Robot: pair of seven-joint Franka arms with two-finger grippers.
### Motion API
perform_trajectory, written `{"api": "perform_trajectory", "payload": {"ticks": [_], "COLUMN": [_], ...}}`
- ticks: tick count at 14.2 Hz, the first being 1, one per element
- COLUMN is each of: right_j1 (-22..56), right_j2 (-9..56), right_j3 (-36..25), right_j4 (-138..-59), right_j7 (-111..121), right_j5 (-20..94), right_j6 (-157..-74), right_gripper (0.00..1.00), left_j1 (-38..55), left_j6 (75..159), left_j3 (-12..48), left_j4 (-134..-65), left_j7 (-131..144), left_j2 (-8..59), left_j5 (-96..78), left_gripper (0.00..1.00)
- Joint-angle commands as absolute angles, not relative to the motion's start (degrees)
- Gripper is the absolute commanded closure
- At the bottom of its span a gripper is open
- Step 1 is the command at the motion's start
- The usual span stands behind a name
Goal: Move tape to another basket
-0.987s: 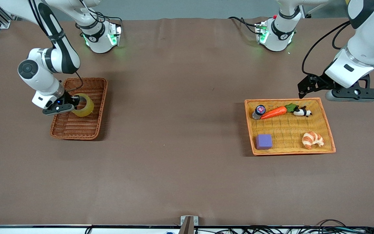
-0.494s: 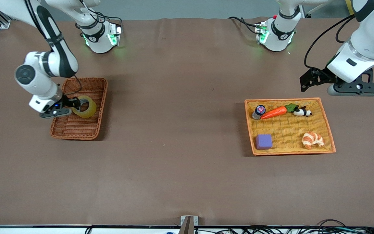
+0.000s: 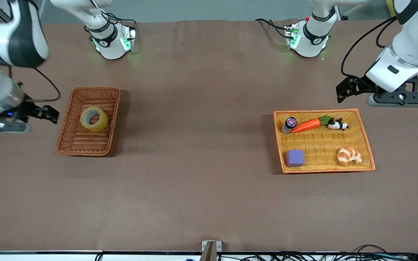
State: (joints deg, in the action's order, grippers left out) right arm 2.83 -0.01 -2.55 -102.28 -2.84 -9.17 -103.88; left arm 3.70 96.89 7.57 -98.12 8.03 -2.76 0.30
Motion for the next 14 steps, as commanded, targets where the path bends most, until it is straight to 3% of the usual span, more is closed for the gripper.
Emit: {"api": "perform_trajectory", "payload": {"ticks": [1, 4, 14], "right_j1": [0.8, -0.1, 0.1], "right_j2": [2.0, 1.9, -0.6], "right_j3": [-0.2, -0.4, -0.6], "right_j4": [-89.6, -82.6, -89.1], "right_j7": [-3.9, -5.0, -5.0], "right_j5": [-6.2, -1.1, 1.8], "right_j6": [-94.3, -88.1, -89.9], "right_gripper": [0.0, 0.0, 0.0], "left_j1": [3.1, 3.1, 2.9], "left_j6": [93.7, 92.1, 92.7], "left_j3": [7.9, 7.7, 7.5], "left_j4": [-97.1, -96.3, -96.3], "left_j7": [7.1, 6.4, 6.2], "left_j2": [-3.6, -3.7, -3.4], "left_j5": [1.2, 1.2, 1.4], "left_gripper": [0.0, 0.0, 0.0]}}
